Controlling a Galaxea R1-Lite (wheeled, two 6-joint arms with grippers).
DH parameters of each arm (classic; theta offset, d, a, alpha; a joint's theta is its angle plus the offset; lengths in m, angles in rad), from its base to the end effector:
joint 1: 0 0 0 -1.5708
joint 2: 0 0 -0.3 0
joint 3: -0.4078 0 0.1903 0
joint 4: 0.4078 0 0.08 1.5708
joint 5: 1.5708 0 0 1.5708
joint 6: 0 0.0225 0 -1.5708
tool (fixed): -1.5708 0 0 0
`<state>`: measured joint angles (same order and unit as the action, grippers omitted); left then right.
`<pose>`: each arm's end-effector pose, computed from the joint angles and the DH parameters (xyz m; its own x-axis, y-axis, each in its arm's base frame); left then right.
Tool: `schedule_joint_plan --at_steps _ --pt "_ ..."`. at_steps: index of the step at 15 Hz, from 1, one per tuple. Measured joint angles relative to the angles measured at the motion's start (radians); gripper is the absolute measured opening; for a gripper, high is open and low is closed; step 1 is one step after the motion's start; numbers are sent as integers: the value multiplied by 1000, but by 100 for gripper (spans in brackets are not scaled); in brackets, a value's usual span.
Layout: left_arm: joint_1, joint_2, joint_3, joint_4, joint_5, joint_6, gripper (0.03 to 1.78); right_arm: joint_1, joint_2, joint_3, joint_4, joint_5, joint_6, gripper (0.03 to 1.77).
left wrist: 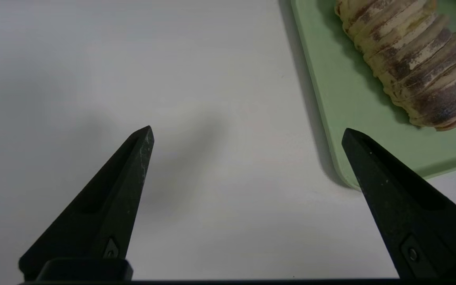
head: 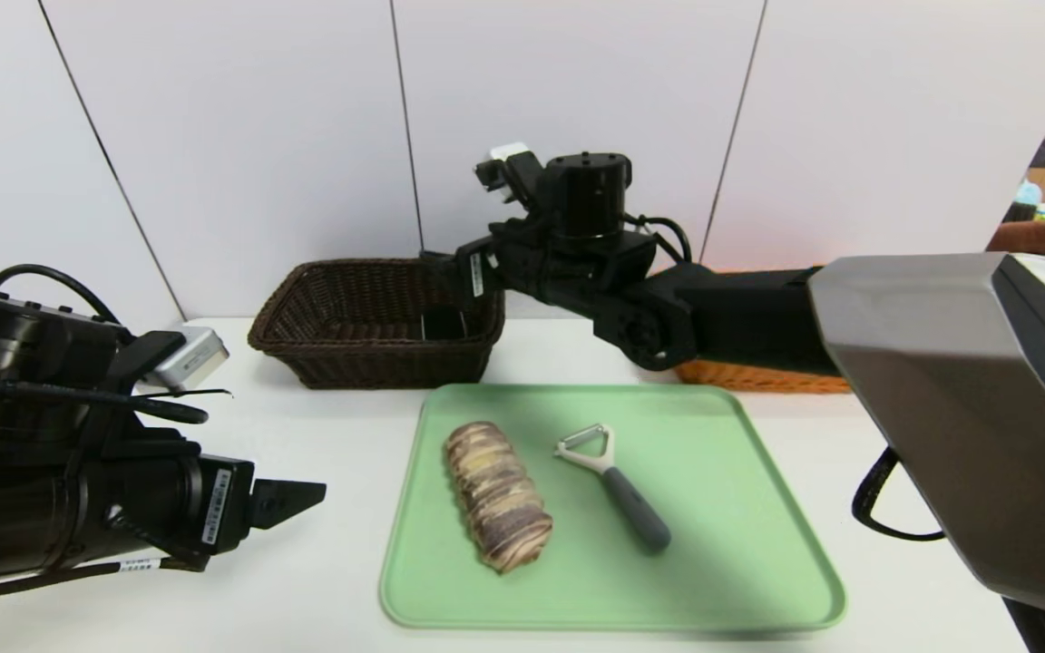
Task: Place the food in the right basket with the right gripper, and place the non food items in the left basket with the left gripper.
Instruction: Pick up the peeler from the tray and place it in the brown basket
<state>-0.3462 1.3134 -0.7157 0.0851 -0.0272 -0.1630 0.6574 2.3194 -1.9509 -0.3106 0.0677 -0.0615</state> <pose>0.1785 -0.0651 0.1895 0.7203 -0.2887 -0.6307 0.2580 0.9555 -0.1428 0.3922 0.3047 0.2213 0.7471 0.6622 -0.0577 -0.6647 0.7449 -0.0575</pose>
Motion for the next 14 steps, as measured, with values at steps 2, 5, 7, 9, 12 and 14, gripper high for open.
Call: schedule_joint_plan --at_steps 2,5,7,9,12,14 --pt "0 0 0 -7 -2 0 169 -27 -40 1 60 -10 5 164" --pt "0 -1 -1 -9 -3 1 169 -70 -116 7 168 -58 11 166" --pt "0 -2 -3 -13 -7 1 169 -97 -171 10 267 -67 21 167" --pt "0 -2 -3 -14 -13 4 169 -122 -232 13 385 -68 55 168" --pt "1 -2 -12 -14 -18 5 169 -150 -329 36 569 -68 99 169" --pt "0 0 -14 -14 -19 5 169 -156 -397 102 657 -69 104 169"
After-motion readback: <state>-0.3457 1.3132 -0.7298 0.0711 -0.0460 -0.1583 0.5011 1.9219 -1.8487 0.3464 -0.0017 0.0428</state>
